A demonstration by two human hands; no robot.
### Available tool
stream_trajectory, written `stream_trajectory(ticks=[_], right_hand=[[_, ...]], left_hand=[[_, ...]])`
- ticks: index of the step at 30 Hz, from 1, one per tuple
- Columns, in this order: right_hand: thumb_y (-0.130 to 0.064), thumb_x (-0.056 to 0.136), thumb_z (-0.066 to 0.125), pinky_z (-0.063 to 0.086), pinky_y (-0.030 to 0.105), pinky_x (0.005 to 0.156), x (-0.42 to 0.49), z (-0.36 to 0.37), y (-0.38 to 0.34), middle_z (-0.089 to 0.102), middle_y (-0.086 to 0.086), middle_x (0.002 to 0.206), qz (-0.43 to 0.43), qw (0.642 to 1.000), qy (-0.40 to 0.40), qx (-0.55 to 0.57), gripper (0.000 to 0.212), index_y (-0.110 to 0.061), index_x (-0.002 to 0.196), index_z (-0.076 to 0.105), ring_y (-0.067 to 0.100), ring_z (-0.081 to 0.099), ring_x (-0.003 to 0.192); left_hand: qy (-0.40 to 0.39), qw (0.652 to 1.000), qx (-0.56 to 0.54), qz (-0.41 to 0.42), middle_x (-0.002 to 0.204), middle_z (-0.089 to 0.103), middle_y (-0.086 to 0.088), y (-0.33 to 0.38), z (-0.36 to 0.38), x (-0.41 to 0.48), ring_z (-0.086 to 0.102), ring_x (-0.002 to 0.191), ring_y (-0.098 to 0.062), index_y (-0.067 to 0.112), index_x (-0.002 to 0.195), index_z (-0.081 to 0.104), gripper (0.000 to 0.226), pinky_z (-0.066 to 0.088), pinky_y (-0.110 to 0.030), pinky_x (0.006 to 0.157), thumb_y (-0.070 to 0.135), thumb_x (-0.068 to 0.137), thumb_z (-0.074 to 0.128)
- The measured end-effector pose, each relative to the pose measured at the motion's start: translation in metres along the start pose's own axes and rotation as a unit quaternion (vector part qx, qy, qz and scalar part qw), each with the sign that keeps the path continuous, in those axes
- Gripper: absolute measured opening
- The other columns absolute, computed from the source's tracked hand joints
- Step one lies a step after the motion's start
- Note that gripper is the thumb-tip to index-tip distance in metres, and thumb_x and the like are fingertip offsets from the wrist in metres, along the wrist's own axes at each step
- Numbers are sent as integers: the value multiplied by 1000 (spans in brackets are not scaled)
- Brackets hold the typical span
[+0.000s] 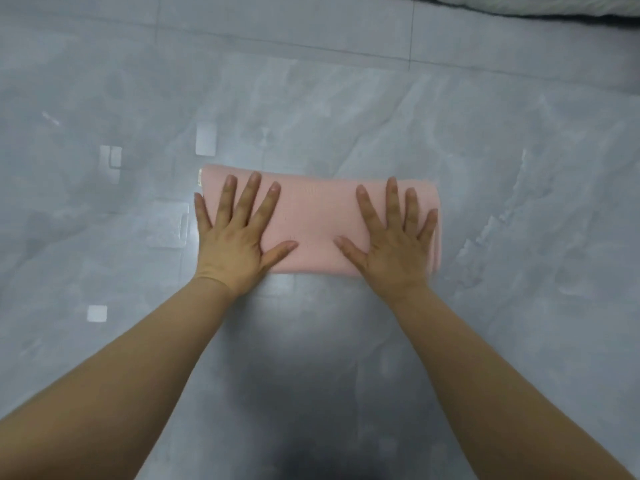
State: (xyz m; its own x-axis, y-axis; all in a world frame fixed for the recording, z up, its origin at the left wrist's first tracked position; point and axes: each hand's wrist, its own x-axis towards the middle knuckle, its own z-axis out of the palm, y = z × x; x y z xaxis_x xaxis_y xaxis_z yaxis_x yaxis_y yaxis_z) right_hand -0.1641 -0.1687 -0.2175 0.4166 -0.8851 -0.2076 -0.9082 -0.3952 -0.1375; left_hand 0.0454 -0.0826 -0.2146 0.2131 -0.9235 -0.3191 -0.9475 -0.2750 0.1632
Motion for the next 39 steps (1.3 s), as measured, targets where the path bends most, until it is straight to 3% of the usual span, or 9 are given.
stream_trajectory(ticks=[5,8,13,18,21,26,33,36,39], right_hand=[[-74,79,17,9,59,109,-5,3,22,19,11,154,19,999,-14,29,75,-34,142,16,32,14,140],[-65,84,29,8,35,114,-6,-4,31,21,24,150,70,981,34,178,82,-8,143,18,37,21,138],[-33,77,70,39,27,96,-4,-17,50,49,14,132,321,839,3,440,70,-7,132,35,25,50,118],[-37,72,74,47,31,77,-4,-27,55,65,7,107,308,826,-85,464,48,-12,111,59,20,61,92],[-37,75,72,48,23,79,-7,-34,50,63,-4,104,277,815,-81,502,45,-19,112,54,11,60,92],[-29,83,63,39,1,53,13,-52,37,56,-6,83,247,843,45,476,29,-10,103,53,-4,50,70],[-37,81,65,45,22,77,107,-85,34,59,4,101,243,818,167,493,46,-5,111,53,13,57,86],[-38,82,63,37,21,85,123,-62,37,54,14,120,278,858,91,423,58,-3,123,41,26,53,109],[-38,85,58,26,37,105,120,-48,27,33,19,142,275,925,86,247,69,-5,137,27,34,35,129]], left_hand=[[3,990,-133,-42,160,7,-10,-23,0,-8,-2,145,-32,25,149,8,92,6,-53,116,80,76,24],[36,907,-380,-176,156,14,-15,-30,-10,-11,18,143,-31,14,150,1,100,18,-46,120,53,79,61],[34,853,-436,-283,137,48,-5,-20,-22,-8,49,119,-23,11,140,32,66,36,-27,91,29,85,64],[-68,808,-486,-328,109,61,-4,-34,-35,5,59,92,-22,9,111,57,44,43,-23,63,37,80,69],[-36,813,-495,-306,108,61,-2,-32,-44,6,58,93,-22,12,115,58,41,44,-28,73,35,83,66],[46,812,-515,-270,107,62,-4,-35,-69,27,59,95,-23,12,112,58,40,47,-29,68,38,84,64],[147,821,-497,-241,104,59,-4,-35,-104,108,57,93,-21,4,116,55,47,45,-33,78,41,86,59],[116,863,-408,-273,113,62,-16,-35,-85,126,58,104,-30,0,118,54,50,40,-29,79,40,88,57],[118,909,-275,-292,144,40,-20,-27,-70,119,37,133,-34,6,143,28,66,29,-37,107,38,90,53]])
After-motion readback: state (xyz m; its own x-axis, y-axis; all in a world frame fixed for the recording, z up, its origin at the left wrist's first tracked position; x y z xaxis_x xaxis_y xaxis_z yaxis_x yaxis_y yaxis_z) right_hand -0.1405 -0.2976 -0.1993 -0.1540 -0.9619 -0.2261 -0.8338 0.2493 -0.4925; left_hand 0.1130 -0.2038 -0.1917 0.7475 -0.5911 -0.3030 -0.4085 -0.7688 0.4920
